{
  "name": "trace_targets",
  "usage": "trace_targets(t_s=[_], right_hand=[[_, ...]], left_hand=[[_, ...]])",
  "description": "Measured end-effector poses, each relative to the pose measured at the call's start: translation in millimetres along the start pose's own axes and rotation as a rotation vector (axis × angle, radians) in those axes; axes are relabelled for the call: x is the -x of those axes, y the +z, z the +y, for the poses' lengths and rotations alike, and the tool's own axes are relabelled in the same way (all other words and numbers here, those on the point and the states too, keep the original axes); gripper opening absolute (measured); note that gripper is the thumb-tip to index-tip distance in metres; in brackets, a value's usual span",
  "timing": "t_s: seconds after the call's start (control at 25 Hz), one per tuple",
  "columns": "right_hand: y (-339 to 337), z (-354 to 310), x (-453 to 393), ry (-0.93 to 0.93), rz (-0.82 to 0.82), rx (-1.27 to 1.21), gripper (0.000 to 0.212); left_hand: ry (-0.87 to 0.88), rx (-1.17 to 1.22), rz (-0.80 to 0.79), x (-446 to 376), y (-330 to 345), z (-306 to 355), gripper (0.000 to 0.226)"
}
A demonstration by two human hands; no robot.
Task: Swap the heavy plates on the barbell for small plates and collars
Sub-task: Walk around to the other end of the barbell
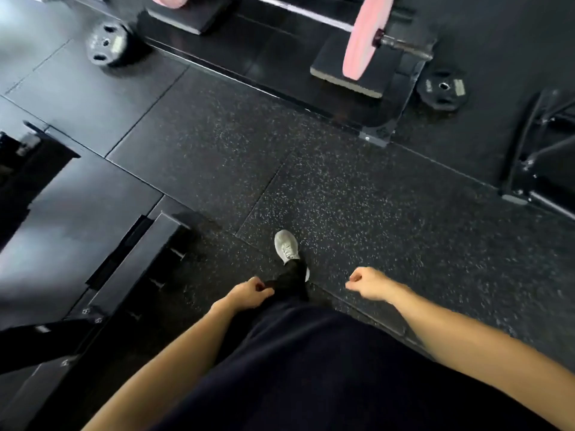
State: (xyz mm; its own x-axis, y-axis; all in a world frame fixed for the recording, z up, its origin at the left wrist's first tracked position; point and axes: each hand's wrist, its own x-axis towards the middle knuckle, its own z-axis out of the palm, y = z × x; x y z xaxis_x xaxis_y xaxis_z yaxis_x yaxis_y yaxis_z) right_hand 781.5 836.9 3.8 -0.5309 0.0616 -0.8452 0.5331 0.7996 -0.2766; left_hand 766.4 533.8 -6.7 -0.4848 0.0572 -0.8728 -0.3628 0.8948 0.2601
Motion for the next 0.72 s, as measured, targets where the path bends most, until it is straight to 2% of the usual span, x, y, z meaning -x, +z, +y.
trace_targets(t_s=[0.08,0.2,0.32,0.44,0.56,0.72], right_hand=[[-27.2,-27.3,-32.8,-0.017,-0.044,0.080,0.028],[-89.6,-85.7,-91.2,-0.024,-0.060,0.184,0.028],[-165.3,-161.4,-138.5,-0.062,0.003,0.187,0.028],[-216.8,-233.4,-176.7,-0.115,0.099,0.149,0.027],[-240.2,-310.2,-217.9,-0.154,0.033,0.214,0.026],[-266.7,-405.7,-279.8,-0.196,-0.059,0.326,0.029]], left_hand=[[-0.050,0.107,-0.020,-28.4,-25.2,10.3,0.056],[-0.051,0.164,0.008,-80.1,-104.8,33.5,0.056],[-0.028,0.110,0.065,-122.4,-196.7,49.9,0.049],[-0.028,0.177,0.125,-145.3,-269.4,57.0,0.046],[-0.057,0.275,0.145,-169.1,-322.6,54.2,0.046],[-0.120,0.302,0.069,-204.8,-377.2,44.7,0.046]])
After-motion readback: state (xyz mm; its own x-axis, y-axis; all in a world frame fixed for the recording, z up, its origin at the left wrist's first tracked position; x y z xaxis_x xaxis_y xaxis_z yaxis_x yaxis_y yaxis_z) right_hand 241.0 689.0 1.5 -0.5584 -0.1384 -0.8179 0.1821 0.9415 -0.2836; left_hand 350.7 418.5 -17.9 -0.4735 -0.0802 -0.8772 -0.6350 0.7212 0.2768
